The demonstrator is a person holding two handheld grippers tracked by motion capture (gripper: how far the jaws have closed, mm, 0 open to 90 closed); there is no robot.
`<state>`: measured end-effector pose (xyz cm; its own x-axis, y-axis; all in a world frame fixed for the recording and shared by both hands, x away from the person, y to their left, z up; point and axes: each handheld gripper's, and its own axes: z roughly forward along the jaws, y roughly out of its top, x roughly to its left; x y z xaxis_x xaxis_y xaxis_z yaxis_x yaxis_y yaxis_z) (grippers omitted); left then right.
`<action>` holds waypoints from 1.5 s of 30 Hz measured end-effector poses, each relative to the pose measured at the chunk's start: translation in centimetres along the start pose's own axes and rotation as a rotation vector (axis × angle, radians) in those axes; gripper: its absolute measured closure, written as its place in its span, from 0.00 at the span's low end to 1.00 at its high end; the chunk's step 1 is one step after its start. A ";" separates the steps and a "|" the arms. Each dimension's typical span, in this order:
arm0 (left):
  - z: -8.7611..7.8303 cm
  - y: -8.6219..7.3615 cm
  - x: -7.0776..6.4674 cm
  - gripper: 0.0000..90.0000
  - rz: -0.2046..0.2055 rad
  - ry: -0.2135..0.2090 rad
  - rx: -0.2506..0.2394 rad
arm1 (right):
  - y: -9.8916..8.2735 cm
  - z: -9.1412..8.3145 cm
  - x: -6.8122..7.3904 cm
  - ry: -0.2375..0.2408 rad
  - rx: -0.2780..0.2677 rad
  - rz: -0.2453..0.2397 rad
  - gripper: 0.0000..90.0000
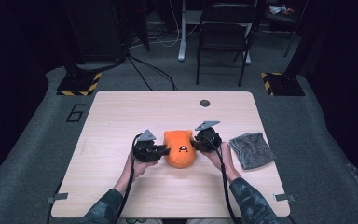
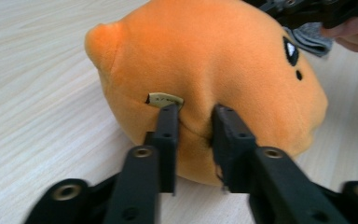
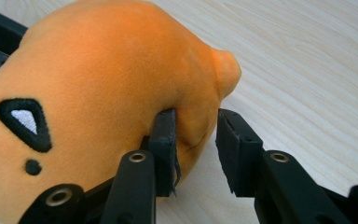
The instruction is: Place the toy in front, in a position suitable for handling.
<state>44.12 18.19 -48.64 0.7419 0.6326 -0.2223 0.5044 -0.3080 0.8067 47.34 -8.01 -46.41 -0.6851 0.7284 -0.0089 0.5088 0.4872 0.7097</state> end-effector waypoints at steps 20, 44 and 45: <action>-0.1 0.3 -0.8 0.87 0.010 0.014 0.023 | 2.4 -1.3 3.4 0.047 0.013 0.251 0.21; -3.9 -1.5 1.6 0.25 -0.002 0.133 0.122 | 3.8 -3.0 1.8 0.165 -0.095 -0.021 0.76; -3.7 -1.7 1.9 0.25 -0.006 0.150 0.124 | 4.0 -3.3 1.6 0.175 -0.099 -0.042 0.76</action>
<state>42.98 22.58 -48.42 0.6693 0.7306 -0.1352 0.5661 -0.3836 0.7297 46.54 -6.46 -41.33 -0.7890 0.6096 0.0767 0.4304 0.4593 0.7770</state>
